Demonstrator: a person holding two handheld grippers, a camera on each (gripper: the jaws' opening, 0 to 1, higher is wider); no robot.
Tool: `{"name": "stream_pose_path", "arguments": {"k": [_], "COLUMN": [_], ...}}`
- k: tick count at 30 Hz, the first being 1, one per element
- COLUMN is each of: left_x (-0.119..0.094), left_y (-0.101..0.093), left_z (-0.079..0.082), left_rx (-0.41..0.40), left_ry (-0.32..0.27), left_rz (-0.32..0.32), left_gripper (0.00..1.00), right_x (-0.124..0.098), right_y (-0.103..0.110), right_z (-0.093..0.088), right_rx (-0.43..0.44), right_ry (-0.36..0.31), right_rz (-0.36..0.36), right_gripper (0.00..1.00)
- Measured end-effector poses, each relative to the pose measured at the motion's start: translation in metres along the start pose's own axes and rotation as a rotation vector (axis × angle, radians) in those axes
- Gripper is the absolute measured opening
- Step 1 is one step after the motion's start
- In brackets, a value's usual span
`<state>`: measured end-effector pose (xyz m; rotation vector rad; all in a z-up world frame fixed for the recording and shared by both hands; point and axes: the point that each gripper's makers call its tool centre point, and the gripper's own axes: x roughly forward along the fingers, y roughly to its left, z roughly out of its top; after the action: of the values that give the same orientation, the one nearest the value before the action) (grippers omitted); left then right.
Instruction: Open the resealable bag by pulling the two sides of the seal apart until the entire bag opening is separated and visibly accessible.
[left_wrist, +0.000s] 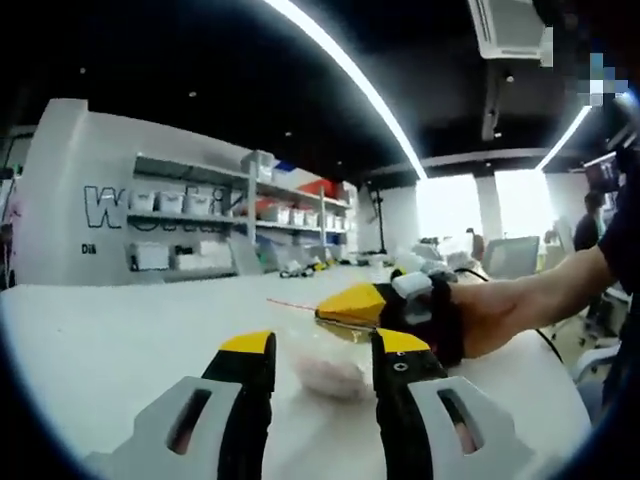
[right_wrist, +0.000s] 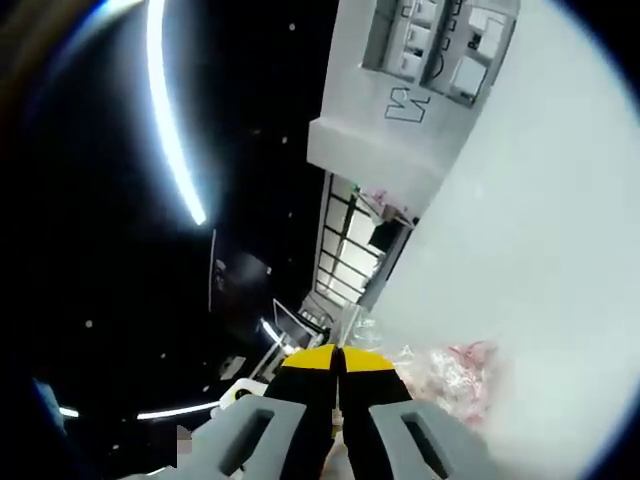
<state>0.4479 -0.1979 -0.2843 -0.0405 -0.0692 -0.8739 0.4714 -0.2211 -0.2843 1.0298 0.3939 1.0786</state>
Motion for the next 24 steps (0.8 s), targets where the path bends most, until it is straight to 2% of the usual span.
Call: {"name": "stream_pose_path", "arguments": {"k": [5,9,12,18,22,24], "left_x": [0.001,0.002,0.003,0.007,0.006,0.005], "left_y": [-0.001,-0.002,-0.001,0.009,0.014,0.016], "left_z": [0.001,0.001,0.005,0.000,0.009,0.012], "left_rx": [-0.059,-0.162,-0.275,-0.442,-0.552,-0.635], "left_ry": [-0.015,-0.039,-0.072,-0.082,-0.153,-0.183], "left_rz": [-0.009,-0.023,-0.028,0.026,0.029,0.021], "left_gripper": [0.39,0.39,0.39,0.40,0.43,0.44], "right_x": [0.002,0.001,0.002,0.002,0.003,0.003], "right_y": [-0.002,0.000,0.000,0.000,-0.002,-0.002], "right_z": [0.001,0.000,0.000,0.000,0.002,0.002], "right_rx": [-0.012,-0.019,-0.023,-0.035,-0.035,-0.035], "right_ry": [0.001,-0.001,-0.001,0.001,-0.005,-0.005], "right_rz": [-0.001,-0.004,-0.003,-0.003,-0.003,-0.004], "right_gripper": [0.00,0.00,0.00,0.00,0.00,0.00]}}
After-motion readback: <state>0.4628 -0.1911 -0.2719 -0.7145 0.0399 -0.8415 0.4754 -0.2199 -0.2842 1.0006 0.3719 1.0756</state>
